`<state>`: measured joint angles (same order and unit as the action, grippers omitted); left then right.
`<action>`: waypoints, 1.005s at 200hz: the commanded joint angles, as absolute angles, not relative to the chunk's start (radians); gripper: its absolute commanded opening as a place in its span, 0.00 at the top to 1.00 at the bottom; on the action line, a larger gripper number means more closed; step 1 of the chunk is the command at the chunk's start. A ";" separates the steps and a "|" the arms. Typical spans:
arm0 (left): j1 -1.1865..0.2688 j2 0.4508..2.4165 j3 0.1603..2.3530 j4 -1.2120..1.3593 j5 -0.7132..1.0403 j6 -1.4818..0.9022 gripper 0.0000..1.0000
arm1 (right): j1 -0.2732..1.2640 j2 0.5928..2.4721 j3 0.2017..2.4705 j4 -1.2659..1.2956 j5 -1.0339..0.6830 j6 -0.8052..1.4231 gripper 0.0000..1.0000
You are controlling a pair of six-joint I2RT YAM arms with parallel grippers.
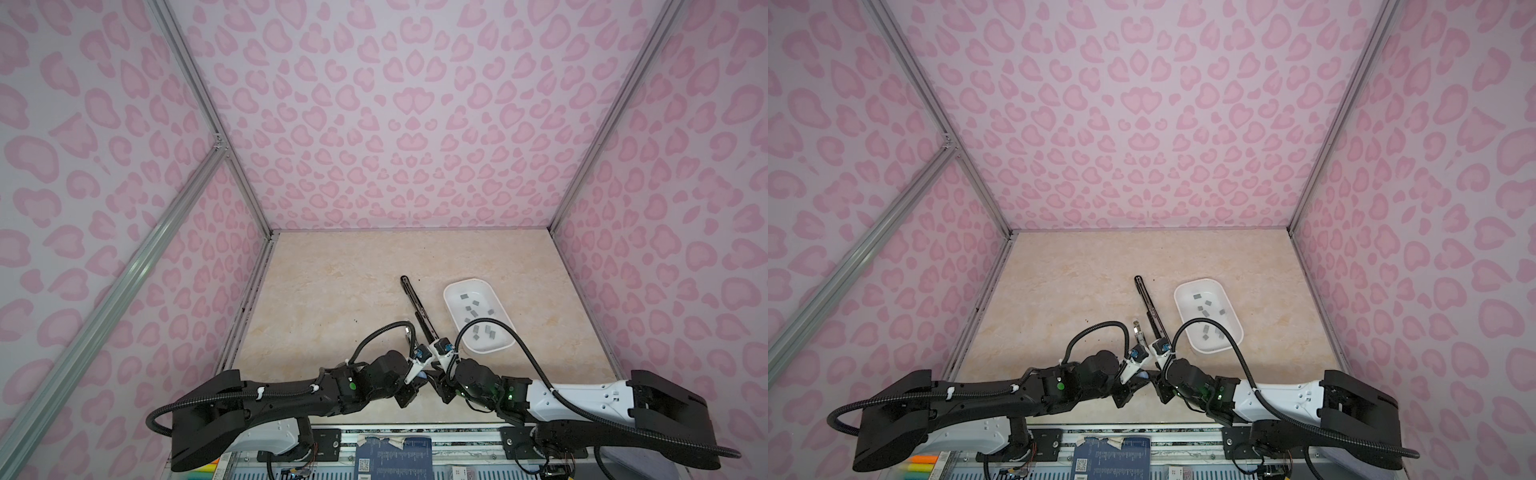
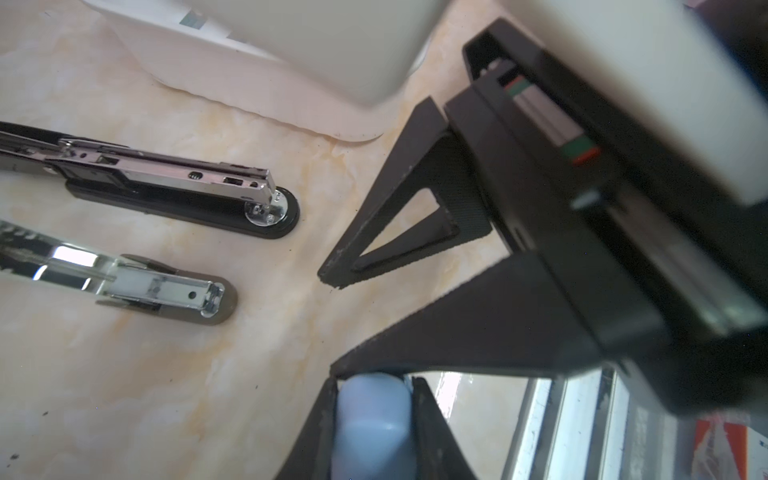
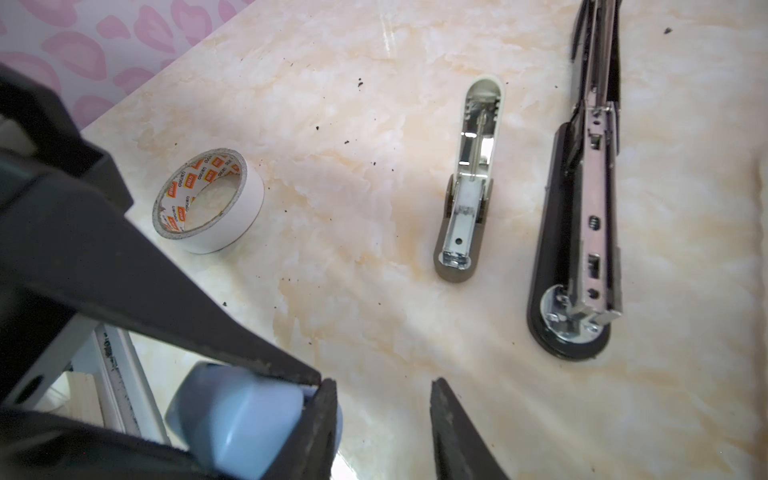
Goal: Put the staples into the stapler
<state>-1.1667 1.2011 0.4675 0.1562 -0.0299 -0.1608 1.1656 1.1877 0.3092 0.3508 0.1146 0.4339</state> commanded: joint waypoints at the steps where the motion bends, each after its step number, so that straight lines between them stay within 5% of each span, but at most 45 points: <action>1: -1.166 1.142 0.446 0.265 -0.060 -0.173 0.96 | 1.170 1.231 0.315 0.363 0.088 0.427 0.62; 90: -1.167 0.946 0.342 0.325 -0.028 -0.180 0.96 | 1.191 1.245 0.304 0.426 0.088 0.415 0.63; 201: -1.167 0.960 0.350 0.304 0.013 -0.156 0.96 | 1.210 0.732 0.193 0.287 0.109 0.373 0.74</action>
